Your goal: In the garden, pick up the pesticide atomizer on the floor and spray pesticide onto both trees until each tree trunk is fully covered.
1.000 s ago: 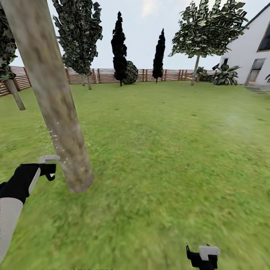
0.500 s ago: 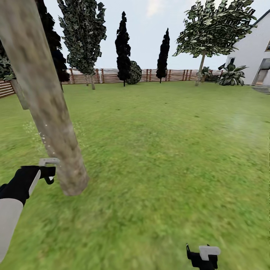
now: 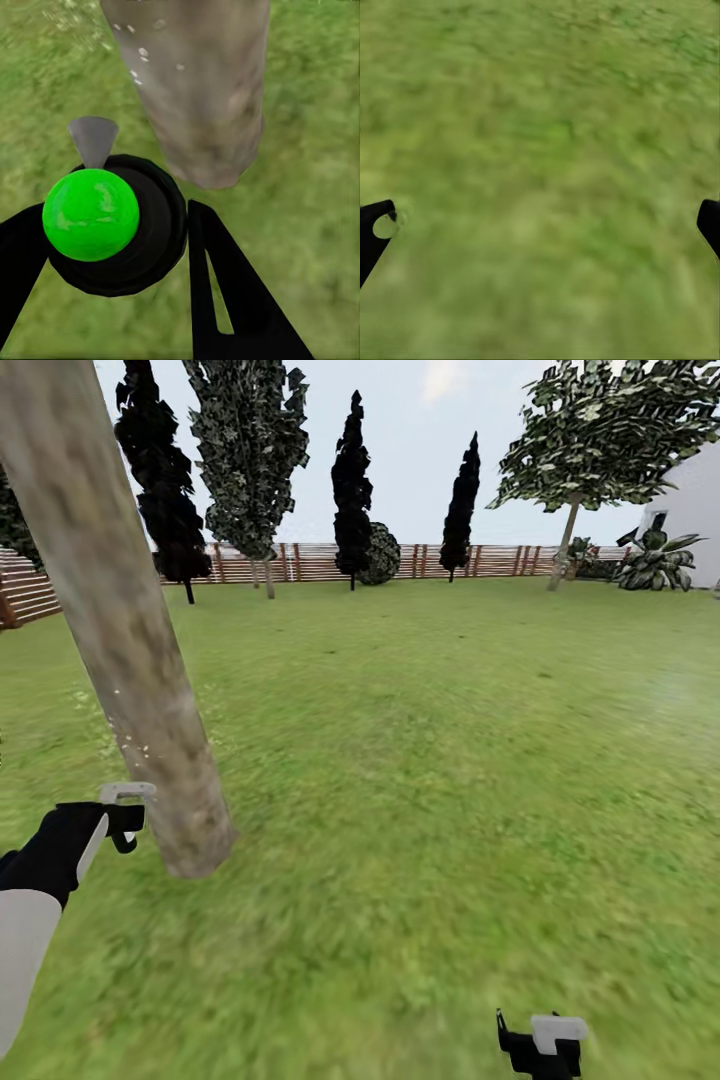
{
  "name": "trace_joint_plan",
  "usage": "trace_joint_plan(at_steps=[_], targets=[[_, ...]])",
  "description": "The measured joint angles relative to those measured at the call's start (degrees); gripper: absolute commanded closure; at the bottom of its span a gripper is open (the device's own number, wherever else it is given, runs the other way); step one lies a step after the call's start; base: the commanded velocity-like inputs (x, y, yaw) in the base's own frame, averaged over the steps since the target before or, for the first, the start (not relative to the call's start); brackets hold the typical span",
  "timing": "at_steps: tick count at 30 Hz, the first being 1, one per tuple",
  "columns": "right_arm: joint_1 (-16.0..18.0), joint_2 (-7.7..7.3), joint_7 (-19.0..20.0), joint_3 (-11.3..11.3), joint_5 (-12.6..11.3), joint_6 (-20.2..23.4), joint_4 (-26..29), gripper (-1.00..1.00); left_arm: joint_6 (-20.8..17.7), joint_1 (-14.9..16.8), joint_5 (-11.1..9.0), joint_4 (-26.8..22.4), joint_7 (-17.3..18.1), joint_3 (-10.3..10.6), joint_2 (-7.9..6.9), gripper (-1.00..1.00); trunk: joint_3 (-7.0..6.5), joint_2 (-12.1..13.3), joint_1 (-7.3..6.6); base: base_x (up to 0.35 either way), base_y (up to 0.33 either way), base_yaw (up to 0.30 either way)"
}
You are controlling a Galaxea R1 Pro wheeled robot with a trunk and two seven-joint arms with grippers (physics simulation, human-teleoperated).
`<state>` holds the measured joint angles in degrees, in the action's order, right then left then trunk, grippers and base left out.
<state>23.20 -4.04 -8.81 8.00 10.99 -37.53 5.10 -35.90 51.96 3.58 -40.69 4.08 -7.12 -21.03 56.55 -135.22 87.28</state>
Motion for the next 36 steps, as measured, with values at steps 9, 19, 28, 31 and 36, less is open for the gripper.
trace_joint_plan(at_steps=[9, 19, 28, 31, 36], targets=[[0.00, 0.00, -0.05, 0.00, 0.00, 0.00, 0.00, -1.00, 0.04, 0.05, -0.36, 0.00, -0.14, 0.09, 0.11, 1.00, 0.00, 0.00, 0.00, 0.135, -0.214, 0.096], [0.00, 0.00, -0.06, 0.00, 0.00, 0.00, 0.00, -1.00, -2.81, 5.74, -0.76, -3.43, 0.37, 0.51, 4.06, 1.00, -0.02, -0.01, -0.01, 0.000, -0.048, 0.159], [0.00, -0.02, -0.07, 0.04, 0.00, 0.00, 0.00, -1.00, -5.94, 10.01, -0.29, -6.06, 0.58, 0.68, 4.01, 1.00, 0.00, 0.00, 0.00, 0.000, 0.000, 0.000], [0.00, -0.01, -0.05, 0.00, 0.00, 0.00, 0.00, -1.00, -10.42, 13.28, 0.61, -6.82, 0.66, 0.30, 2.50, 1.00, -0.01, -0.01, -0.01, 0.000, 0.000, 0.000], [0.00, 0.00, -0.07, 0.01, 0.00, 0.00, 0.00, -1.00, -11.04, 13.04, -0.15, -7.02, 0.74, 0.44, -1.62, 1.00, 0.00, 0.00, 0.00, 0.000, 0.000, 0.000]])
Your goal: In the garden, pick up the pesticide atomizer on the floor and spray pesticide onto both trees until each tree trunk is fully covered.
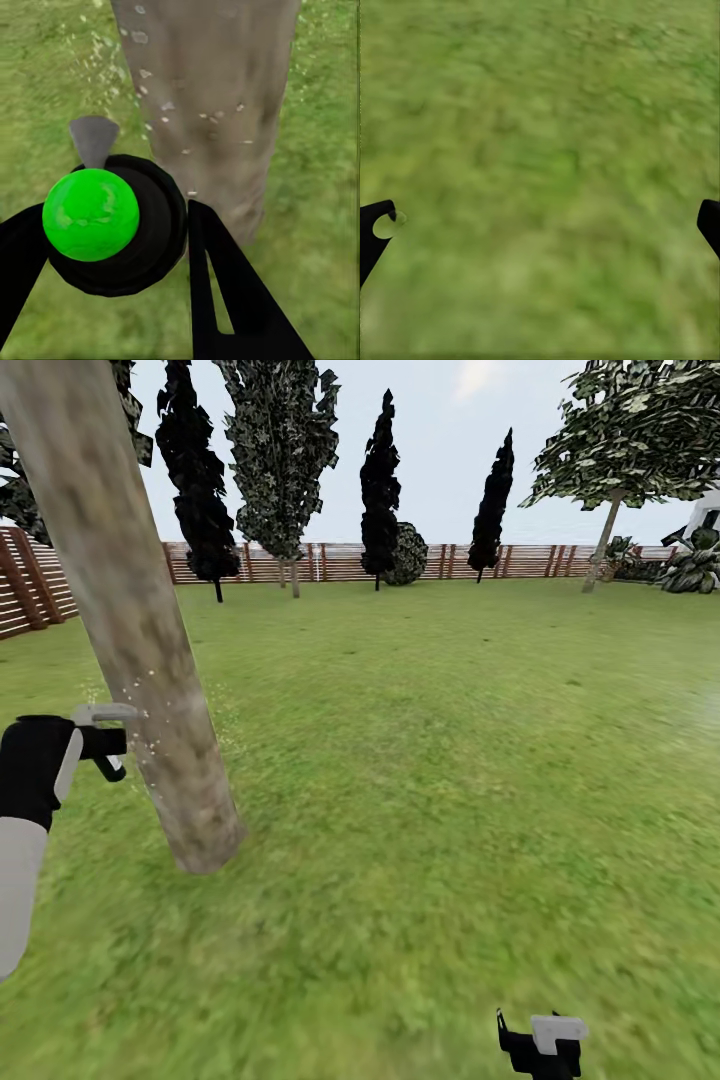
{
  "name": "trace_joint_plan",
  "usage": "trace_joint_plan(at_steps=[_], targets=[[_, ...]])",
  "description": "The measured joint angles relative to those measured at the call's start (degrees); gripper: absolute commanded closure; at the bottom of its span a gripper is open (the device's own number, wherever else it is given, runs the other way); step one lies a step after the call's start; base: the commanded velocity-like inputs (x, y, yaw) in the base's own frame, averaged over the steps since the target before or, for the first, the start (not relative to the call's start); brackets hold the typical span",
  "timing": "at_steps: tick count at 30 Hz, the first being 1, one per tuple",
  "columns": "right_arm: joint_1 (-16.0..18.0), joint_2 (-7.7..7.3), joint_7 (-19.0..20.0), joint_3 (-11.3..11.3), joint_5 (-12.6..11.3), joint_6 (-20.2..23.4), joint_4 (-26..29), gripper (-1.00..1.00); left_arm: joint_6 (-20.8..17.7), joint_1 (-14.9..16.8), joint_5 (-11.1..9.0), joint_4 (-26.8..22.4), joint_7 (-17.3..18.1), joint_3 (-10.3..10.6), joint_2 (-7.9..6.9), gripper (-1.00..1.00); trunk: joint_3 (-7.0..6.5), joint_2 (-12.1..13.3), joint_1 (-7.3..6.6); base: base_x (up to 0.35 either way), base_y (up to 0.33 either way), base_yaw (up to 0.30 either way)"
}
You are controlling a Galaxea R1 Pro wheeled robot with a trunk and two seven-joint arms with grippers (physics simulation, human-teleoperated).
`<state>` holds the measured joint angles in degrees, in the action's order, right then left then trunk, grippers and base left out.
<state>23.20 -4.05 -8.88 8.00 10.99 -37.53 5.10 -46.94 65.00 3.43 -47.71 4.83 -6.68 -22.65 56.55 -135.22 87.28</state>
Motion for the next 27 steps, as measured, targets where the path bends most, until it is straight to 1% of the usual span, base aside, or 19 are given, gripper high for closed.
trace_joint_plan(at_steps=[2, 3, 4, 7, 10, 11, 13, 15, 17, 18, 19, 21, 22, 23, 24, 25, 27], targets=[[0.00, -0.01, 0.00, 0.00, 0.00, 0.00, 0.00, -1.00, 0.11, -0.04, -0.25, -0.06, -0.03, 0.15, 0.25, 1.00, 0.00, 0.00, 0.00, 0.017, -0.034, 0.000], [0.00, 0.00, 0.02, 0.00, 0.00, 0.00, 0.00, -1.00, 0.20, -0.08, -0.48, -0.08, -0.05, 0.17, 0.87, 1.00, 0.00, 0.00, 0.00, 0.109, -0.196, 0.000], [0.00, 0.00, 0.02, -0.03, 0.02, 0.00, 0.00, -1.00, 0.19, -0.25, -0.15, -0.09, -0.08, 0.18, 1.49, 1.00, 0.00, -0.01, -0.01, 0.124, -0.219, 0.000], [0.00, 0.00, 0.00, 0.00, 0.00, 0.00, 0.00, -1.00, 0.11, -0.38, 0.01, -0.02, -0.13, 0.18, 1.66, 1.00, 0.00, 0.00, 0.00, 0.139, -0.236, 0.000], [0.00, 0.00, 0.00, 0.02, -0.02, 0.00, 0.00, -1.00, 0.16, -0.63, 0.35, 0.57, -0.30, 0.23, 1.39, 1.00, 0.00, 0.00, 0.00, 0.157, -0.242, 0.085], [0.00, 0.00, 0.00, 0.01, -0.01, 0.00, 0.00, -1.00, 0.19, -1.41, 0.46, 0.75, -0.37, 0.07, 1.26, 1.00, 0.01, 0.00, 0.00, 0.162, -0.242, 0.233], [0.00, 0.00, 0.00, -0.01, 0.00, 0.00, 0.00, -1.00, 0.61, -4.58, 0.74, 0.89, -0.51, -0.20, 0.46, 1.00, 0.01, 0.00, 0.01, 0.201, -0.220, 0.265], [0.00, 0.00, 0.00, -0.01, -0.01, 0.00, 0.00, -1.00, 0.80, -6.31, 0.39, 0.90, -0.52, 0.01, -0.13, 1.00, 0.00, 0.00, 0.00, 0.229, -0.197, 0.262], [0.00, 0.00, 0.00, 0.00, 0.00, 0.00, 0.00, -1.00, 0.89, -7.68, -0.05, 0.88, -0.64, 0.18, 0.32, 1.00, 0.00, 0.00, 0.00, 0.145, -0.227, 0.053], [0.00, 0.00, 0.00, 0.00, 0.00, 0.00, 0.00, -1.00, 0.88, -7.91, -0.24, 0.87, -0.68, 0.13, 1.08, 1.00, 0.00, 0.00, 0.00, 0.211, -0.184, 0.004], [0.00, 0.00, 0.00, 0.03, -0.02, 0.00, 0.00, -1.00, 0.97, -8.12, 0.25, 1.02, -0.70, -0.02, 1.08, 1.00, 0.00, 0.00, 0.00, 0.269, -0.129, 0.002], [0.00, 0.00, 0.03, -0.01, 0.00, 0.00, 0.00, -1.00, 1.13, -9.65, 0.60, 1.62, -0.78, -0.35, 0.47, 1.00, 0.01, 0.00, 0.00, 0.276, -0.139, 0.001], [0.00, 0.00, 0.04, -0.01, 0.00, 0.00, 0.00, -1.00, 1.20, -10.68, 0.74, 1.75, -0.79, -0.38, -0.07, 1.00, 0.01, 0.00, 0.00, 0.237, -0.181, 0.000], [0.00, 0.00, 0.03, -0.01, 0.00, 0.00, 0.00, -1.00, 1.59, -11.78, 0.45, 1.81, -0.79, -0.32, -0.30, 1.00, 0.01, 0.00, 0.00, 0.198, -0.210, 0.000], [0.00, 0.00, 0.01, -0.01, 0.00, 0.00, 0.00, -1.00, 3.37, -12.84, 0.23, 1.83, -0.78, -0.09, -0.23, 1.00, 0.01, 0.00, 0.00, 0.165, -0.230, 0.000], [0.00, 0.00, 0.03, 0.00, 0.00, 0.00, 0.00, -1.00, 4.62, -13.46, -0.24, 1.83, -0.83, 0.04, 0.42, 1.00, 0.00, 0.00, 0.00, 0.156, -0.235, 0.000], [0.00, 0.00, 0.01, 0.00, 0.00, 0.00, 0.00, -1.00, 5.15, -13.70, -0.30, 1.83, -0.85, 0.09, 2.29, 1.00, 0.00, 0.00, 0.00, 0.150, -0.239, 0.000]])
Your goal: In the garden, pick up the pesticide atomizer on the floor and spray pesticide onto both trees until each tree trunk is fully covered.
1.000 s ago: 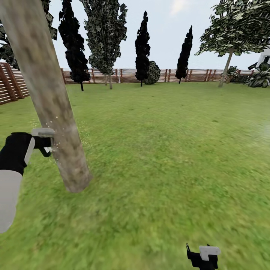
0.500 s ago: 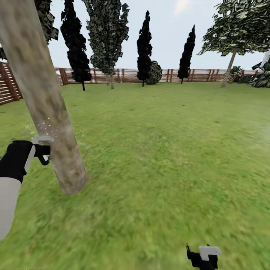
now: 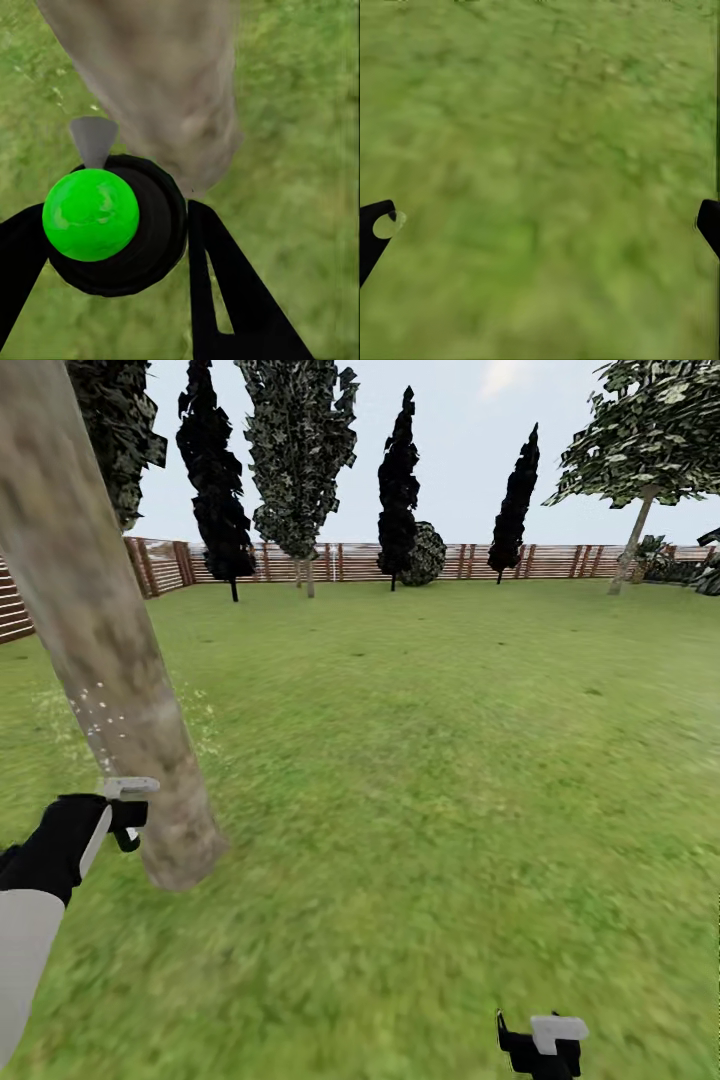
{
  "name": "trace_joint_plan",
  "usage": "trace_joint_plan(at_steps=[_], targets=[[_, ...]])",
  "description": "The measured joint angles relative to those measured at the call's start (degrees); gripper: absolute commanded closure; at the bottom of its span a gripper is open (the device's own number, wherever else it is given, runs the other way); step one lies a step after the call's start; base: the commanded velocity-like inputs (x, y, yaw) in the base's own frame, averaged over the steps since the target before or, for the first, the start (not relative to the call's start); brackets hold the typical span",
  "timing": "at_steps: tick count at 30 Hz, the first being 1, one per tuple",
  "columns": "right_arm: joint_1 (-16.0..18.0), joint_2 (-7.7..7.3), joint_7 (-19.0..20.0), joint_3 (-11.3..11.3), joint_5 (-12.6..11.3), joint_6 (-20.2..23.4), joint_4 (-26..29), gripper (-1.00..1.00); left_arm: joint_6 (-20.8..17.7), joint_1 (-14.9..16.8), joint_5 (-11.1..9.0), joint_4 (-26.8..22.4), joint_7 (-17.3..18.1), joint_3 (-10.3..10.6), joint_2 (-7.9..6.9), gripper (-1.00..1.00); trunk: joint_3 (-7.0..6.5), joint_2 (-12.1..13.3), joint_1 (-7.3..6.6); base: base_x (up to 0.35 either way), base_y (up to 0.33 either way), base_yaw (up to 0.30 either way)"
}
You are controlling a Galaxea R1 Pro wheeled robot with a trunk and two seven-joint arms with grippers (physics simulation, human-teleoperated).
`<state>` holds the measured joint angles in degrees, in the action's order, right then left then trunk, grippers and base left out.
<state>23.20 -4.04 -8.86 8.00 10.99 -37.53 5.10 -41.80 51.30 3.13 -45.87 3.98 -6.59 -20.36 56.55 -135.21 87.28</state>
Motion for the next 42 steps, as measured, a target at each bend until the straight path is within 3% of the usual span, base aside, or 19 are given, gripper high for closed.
trace_joint_plan(at_steps=[2, 3, 6, 7, 10, 12, 14, 17, 22, 27, 33, 39, 42], targets=[[0.00, 0.00, -0.01, 0.00, 0.00, 0.00, 0.00, -1.00, 0.21, -0.11, 0.40, 0.10, -0.02, -0.14, 1.28, 1.00, 0.00, 0.00, 0.00, 0.146, -0.240, 0.049], [0.00, 0.00, -0.01, -0.01, 0.00, 0.00, 0.00, -1.00, 0.34, -0.75, 0.86, 0.54, -0.04, -0.47, 1.00, 1.00, 0.00, 0.00, 0.00, 0.148, -0.241, 0.196], [0.00, 0.00, 0.00, -0.01, 0.01, 0.00, 0.00, -1.00, 2.99, -3.76, 1.17, 1.42, -0.31, -3.64, -2.27, 1.00, 0.00, 0.00, 0.00, 0.152, -0.241, 0.260], [0.00, 0.00, -0.01, -0.01, 0.01, 0.00, 0.00, -1.00, 3.89, -4.81, 1.07, 1.66, -0.43, -5.43, -2.61, 1.00, 0.00, 0.00, 0.00, 0.156, -0.238, 0.275], [0.00, 0.00, -0.01, 0.00, 0.00, 0.00, 0.00, -1.00, 4.35, -5.44, 0.62, 2.26, -1.03, -6.79, -2.67, 1.00, 0.00, 0.00, 0.00, 0.087, -0.113, 0.249], [0.00, 0.00, 0.01, 0.00, 0.00, 0.00, 0.00, -1.00, 4.42, -5.52, 0.01, 2.34, -1.13, -6.58, -1.42, 1.00, 0.00, 0.00, 0.00, 0.008, -0.010, 0.045], [0.00, 0.00, -0.01, 0.00, 0.00, 0.00, 0.00, -1.00, 4.43, -5.52, 0.11, 1.84, -1.19, -6.47, 1.15, 1.00, 0.00, 0.00, 0.00, 0.002, -0.013, 0.009], [0.00, 0.00, 0.02, 0.00, 0.00, 0.00, 0.00, -1.00, 4.50, -5.51, 0.56, 1.60, -1.25, -6.54, 2.16, 1.00, 0.00, 0.00, 0.00, 0.083, -0.184, 0.001], [0.00, 0.00, 0.03, -0.01, 0.00, 0.00, 0.00, -1.00, 12.46, -8.30, 0.81, 3.93, -1.27, -6.98, -0.95, 1.00, 0.00, 0.00, 0.00, 0.155, -0.210, 0.175], [0.00, 0.02, 0.06, 0.00, 0.00, 0.00, 0.00, -1.00, 14.40, -10.44, 0.57, 5.13, -1.26, -6.98, -0.84, 1.00, 0.00, 0.00, 0.00, 0.046, -0.031, 0.237], [0.00, 0.01, 0.07, 0.00, 0.00, 0.00, 0.04, -1.00, 27.23, -10.89, 0.47, 16.89, -1.30, -6.98, 0.25, 1.00, 0.00, 0.00, 0.00, 0.171, -0.099, 0.018], [0.00, 0.05, 0.07, -0.01, 0.00, 0.00, 0.01, -1.00, 27.82, -10.87, 0.38, 17.08, -1.58, -7.11, 0.70, 1.00, 0.00, 0.00, 0.00, 0.250, -0.178, 0.000], [0.00, 0.08, 0.07, -0.01, 0.00, 0.00, 0.00, -1.00, 27.82, -10.88, -0.17, 17.27, -6.15, -7.13, 0.67, 1.00, 0.00, 0.00, 0.00, 0.236, -0.186, 0.000]])
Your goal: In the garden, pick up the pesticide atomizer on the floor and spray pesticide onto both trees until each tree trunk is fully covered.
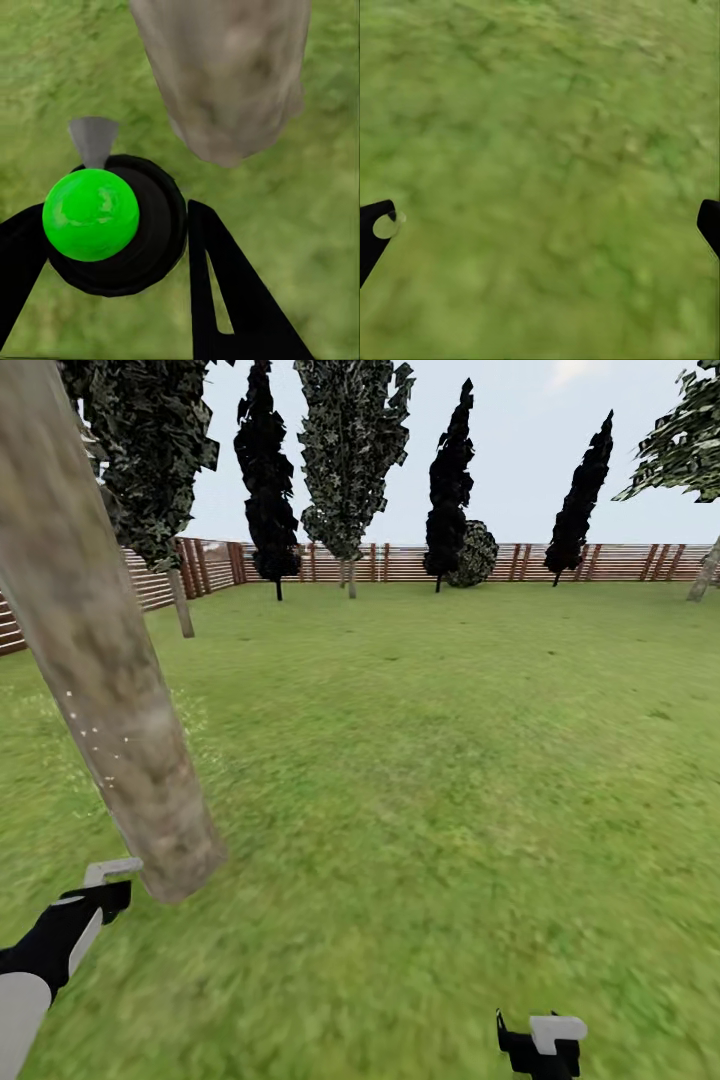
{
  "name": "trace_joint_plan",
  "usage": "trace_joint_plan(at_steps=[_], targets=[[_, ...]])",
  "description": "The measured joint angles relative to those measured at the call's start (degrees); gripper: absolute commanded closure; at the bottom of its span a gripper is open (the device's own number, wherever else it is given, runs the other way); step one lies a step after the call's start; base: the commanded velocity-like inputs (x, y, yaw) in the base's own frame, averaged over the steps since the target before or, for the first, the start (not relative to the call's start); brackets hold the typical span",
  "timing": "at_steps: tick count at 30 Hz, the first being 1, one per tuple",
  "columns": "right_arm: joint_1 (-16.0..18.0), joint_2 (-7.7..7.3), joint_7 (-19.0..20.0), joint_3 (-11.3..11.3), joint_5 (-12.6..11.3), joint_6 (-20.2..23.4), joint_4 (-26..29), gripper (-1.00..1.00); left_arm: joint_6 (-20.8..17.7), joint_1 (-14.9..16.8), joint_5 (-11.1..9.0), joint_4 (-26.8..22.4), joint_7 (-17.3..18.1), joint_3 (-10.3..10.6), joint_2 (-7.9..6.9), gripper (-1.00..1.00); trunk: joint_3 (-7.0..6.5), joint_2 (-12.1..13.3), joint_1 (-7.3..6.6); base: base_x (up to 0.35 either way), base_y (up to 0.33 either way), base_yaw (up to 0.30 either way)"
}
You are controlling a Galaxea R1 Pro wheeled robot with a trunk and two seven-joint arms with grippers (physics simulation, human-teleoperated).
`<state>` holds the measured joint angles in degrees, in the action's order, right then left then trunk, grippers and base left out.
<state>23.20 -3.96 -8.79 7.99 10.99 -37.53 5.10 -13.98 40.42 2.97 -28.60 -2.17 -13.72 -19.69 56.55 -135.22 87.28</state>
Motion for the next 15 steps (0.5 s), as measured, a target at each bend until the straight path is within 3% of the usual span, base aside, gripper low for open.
trace_joint_plan(at_steps=[2, 4, 10, 15], targets=[[0.00, 0.01, 0.00, 0.00, 0.00, 0.00, 0.00, -1.00, 0.02, -0.02, -0.63, 0.30, -0.05, 0.07, 0.16, 1.00, 0.00, 0.00, 0.00, 0.237, -0.177, 0.076], [0.00, 0.01, 0.00, 0.01, -0.01, 0.00, 0.00, -1.00, 0.01, -0.01, -1.05, 0.38, 0.05, 0.14, 1.25, 1.00, 0.00, 0.00, 0.00, 0.209, -0.129, 0.225], [0.00, 0.01, 0.00, 0.02, -0.01, 0.00, 0.00, -1.00, 0.50, -0.06, -1.03, 0.04, 1.90, 0.52, 3.23, 1.00, 0.00, 0.00, 0.00, 0.018, -0.008, 0.275], [0.00, 0.01, 0.00, -0.03, 0.02, 0.00, 0.00, -1.00, 3.76, -0.02, -0.91, 0.27, 1.98, 0.35, 3.33, 1.00, 0.00, -0.01, -0.01, 0.027, -0.093, 0.103]])
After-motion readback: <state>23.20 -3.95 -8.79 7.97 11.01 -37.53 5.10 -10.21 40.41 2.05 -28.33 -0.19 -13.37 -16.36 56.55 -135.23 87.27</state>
